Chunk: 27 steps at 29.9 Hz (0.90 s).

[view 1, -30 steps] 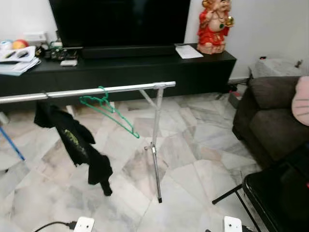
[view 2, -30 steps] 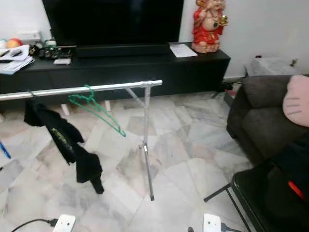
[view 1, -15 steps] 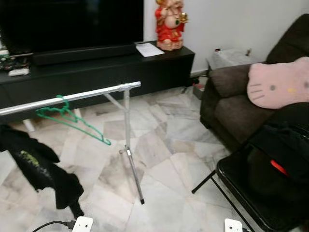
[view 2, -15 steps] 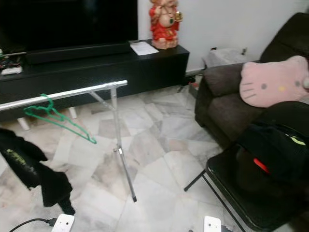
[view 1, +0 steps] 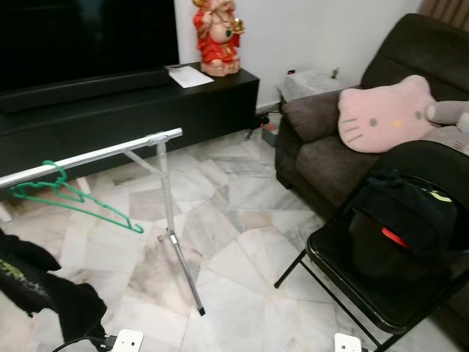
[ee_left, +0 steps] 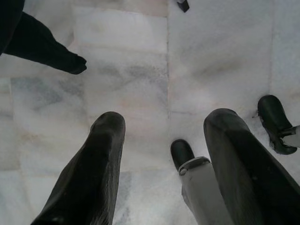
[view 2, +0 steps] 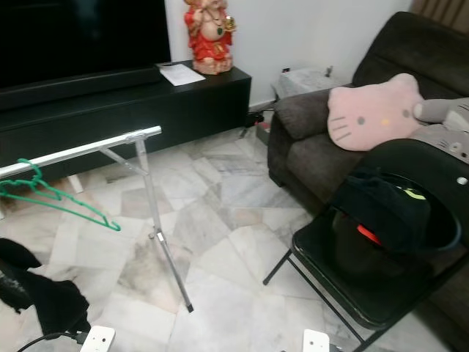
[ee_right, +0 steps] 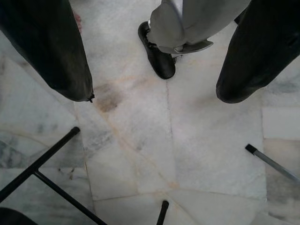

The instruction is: Hang hanger

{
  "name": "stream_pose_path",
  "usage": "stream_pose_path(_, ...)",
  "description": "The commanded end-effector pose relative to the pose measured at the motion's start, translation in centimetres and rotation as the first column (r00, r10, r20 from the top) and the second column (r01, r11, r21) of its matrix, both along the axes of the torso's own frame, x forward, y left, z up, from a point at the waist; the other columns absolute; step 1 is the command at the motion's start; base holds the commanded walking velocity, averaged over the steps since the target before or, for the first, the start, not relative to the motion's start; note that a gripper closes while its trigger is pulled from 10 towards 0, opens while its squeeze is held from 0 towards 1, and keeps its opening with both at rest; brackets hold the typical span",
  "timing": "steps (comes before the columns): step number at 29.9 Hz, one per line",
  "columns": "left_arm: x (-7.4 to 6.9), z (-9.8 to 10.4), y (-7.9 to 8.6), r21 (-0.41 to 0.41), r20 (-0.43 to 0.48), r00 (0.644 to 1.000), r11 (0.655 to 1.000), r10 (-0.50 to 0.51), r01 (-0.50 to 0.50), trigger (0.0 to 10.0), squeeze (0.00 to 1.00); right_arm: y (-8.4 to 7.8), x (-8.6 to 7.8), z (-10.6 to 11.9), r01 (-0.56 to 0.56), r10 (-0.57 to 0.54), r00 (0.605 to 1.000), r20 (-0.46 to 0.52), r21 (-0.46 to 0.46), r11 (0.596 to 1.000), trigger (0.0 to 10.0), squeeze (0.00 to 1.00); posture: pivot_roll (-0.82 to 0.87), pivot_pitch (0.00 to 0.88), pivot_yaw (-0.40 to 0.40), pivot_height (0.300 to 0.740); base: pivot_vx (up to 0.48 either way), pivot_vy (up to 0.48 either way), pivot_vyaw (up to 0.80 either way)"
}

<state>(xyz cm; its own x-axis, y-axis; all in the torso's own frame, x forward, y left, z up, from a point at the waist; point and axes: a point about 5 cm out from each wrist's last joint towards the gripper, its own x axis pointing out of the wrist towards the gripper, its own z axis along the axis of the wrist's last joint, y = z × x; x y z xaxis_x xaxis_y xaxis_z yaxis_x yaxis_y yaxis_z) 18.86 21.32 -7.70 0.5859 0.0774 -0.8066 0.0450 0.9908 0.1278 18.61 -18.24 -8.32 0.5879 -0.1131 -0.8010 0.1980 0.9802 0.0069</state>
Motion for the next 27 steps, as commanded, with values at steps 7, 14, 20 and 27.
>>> stream_pose_path(7,-0.1,-0.1,0.0,0.002,-0.012,1.000,1.000,-0.001,0.001,10.0,0.00,-1.0,0.2,0.2,0.018,-0.018,1.000,0.000,-0.007,1.000,10.0,0.00,-0.12,0.000,0.019,0.740,0.000,0.000,-0.75)
stream_pose_path(14,0.4,0.2,-0.1,-0.003,0.002,1.000,1.000,0.002,-0.002,10.0,0.00,-2.6,0.4,0.5,0.030,-0.030,1.000,0.009,-0.016,0.999,10.0,0.00,-0.12,0.000,0.014,0.740,0.000,0.000,-0.75)
stream_pose_path(20,0.2,0.0,-0.3,-0.006,-0.005,1.000,1.000,0.001,-0.001,10.0,0.00,-2.6,0.2,0.4,0.047,-0.047,0.999,0.006,-0.014,0.999,10.0,0.00,-0.13,0.007,0.017,0.740,0.000,0.000,-0.75)
stream_pose_path(27,-0.4,-0.3,-0.1,-0.005,-0.023,1.000,1.000,-0.001,0.001,10.0,0.00,-1.5,-1.2,-0.4,0.046,-0.046,0.999,-0.026,-0.003,0.999,10.0,0.00,-0.14,0.028,0.018,0.740,0.000,0.000,-0.75)
